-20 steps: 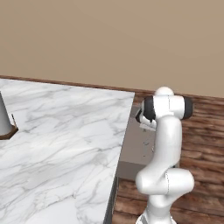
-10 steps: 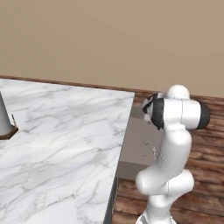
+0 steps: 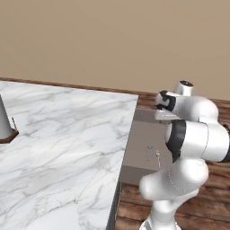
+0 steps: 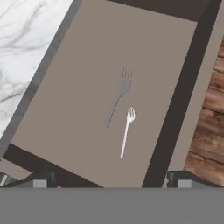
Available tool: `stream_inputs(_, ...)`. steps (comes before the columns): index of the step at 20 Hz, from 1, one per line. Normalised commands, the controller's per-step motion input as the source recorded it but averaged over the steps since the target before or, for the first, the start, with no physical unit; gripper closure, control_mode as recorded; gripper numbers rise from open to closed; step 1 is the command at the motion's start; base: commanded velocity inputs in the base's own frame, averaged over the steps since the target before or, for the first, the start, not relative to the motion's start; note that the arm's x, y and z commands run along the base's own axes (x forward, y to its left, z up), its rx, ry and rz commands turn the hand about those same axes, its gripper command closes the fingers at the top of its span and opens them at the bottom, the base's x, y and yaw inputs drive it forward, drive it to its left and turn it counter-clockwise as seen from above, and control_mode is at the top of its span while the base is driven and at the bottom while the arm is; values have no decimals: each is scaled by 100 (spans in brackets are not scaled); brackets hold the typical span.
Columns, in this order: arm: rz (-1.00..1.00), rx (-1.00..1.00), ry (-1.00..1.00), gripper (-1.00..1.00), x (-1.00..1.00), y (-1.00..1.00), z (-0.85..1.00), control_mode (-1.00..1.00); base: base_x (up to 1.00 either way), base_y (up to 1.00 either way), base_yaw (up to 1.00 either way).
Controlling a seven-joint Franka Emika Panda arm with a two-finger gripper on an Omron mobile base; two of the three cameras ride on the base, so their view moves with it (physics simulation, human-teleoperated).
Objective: Organize the utensils by type. Pick up the wooden spoons from the counter and place them in the open cabinet. Then pick up the metallic utensils from the counter and place them in the open drawer.
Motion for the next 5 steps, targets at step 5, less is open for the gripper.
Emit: stream_inputs(5, 22, -9, -6, -100, -86, 1, 64, -100, 0, 0, 0)
